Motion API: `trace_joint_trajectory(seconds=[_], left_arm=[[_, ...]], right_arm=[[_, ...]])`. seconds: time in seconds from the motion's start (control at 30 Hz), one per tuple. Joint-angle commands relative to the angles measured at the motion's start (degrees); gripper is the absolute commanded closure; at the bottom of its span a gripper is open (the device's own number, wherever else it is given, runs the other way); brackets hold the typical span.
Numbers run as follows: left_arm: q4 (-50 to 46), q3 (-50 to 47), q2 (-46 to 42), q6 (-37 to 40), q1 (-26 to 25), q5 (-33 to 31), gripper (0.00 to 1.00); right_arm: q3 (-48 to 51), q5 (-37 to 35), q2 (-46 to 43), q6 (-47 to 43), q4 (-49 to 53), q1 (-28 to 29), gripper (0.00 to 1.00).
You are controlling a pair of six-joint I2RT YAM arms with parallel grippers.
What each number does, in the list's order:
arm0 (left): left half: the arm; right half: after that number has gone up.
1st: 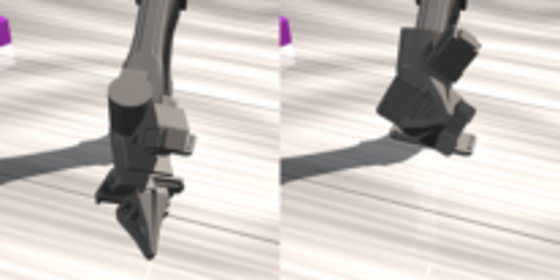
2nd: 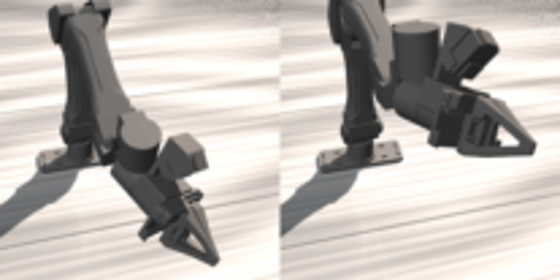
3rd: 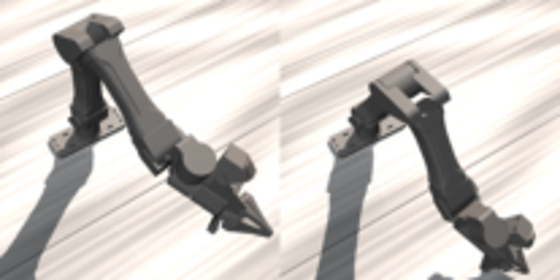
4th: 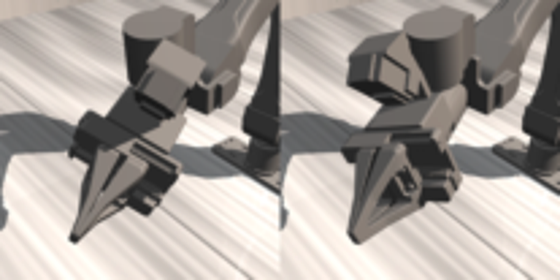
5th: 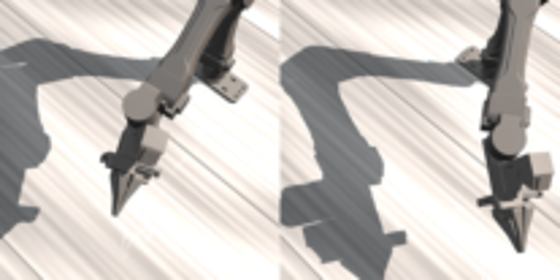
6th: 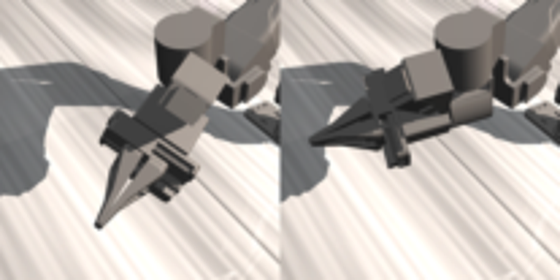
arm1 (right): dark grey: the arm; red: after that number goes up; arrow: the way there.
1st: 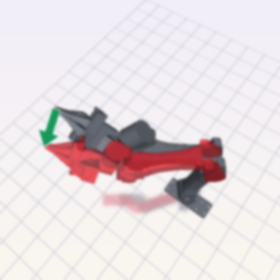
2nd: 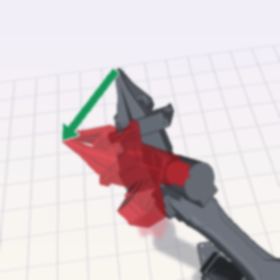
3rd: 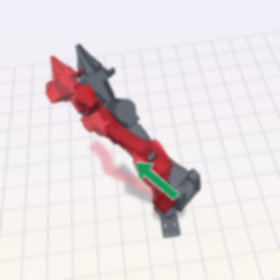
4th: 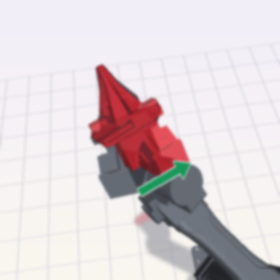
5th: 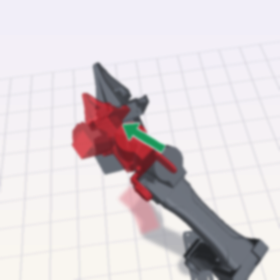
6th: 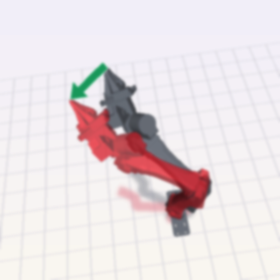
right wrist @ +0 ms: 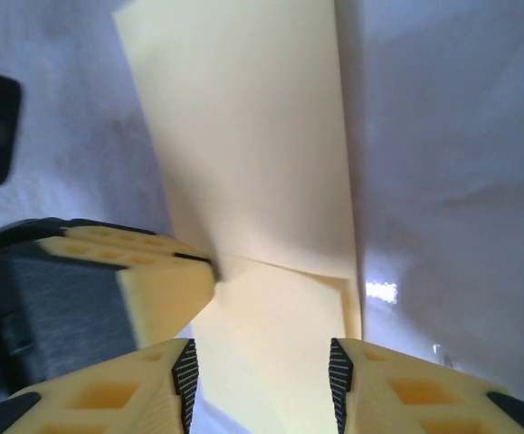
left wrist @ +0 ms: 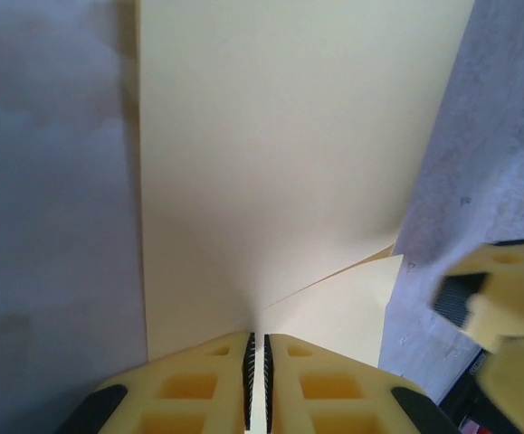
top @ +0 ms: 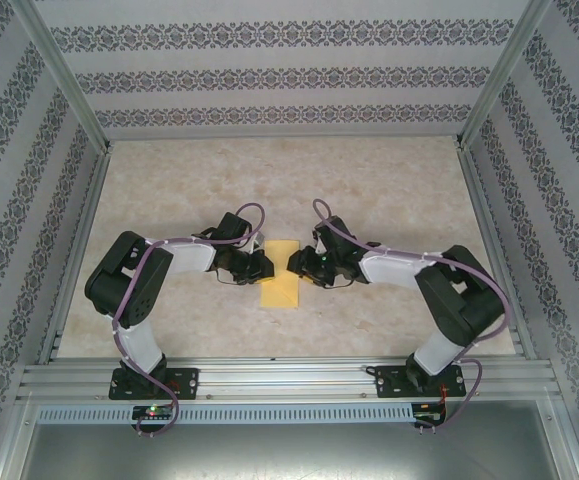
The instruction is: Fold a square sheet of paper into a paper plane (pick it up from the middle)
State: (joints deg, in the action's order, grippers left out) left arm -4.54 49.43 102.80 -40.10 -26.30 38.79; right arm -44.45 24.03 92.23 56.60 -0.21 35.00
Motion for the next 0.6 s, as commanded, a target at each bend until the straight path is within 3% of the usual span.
trace_joint_trajectory(seconds=[0.0,0.57], left_arm=[[-3.91,0.58,-0.95,1.43,-0.5,-1.87,0.84],[-3.64,0.92,-0.68,1.11,-0.5,-1.35,0.84]], right_arm=[[1.84,-2.58,-3.52,-0.82,3.97,-0.2,0.54],[4.24,6.65,3.61,3.76,-5.05,2.67,0.59]])
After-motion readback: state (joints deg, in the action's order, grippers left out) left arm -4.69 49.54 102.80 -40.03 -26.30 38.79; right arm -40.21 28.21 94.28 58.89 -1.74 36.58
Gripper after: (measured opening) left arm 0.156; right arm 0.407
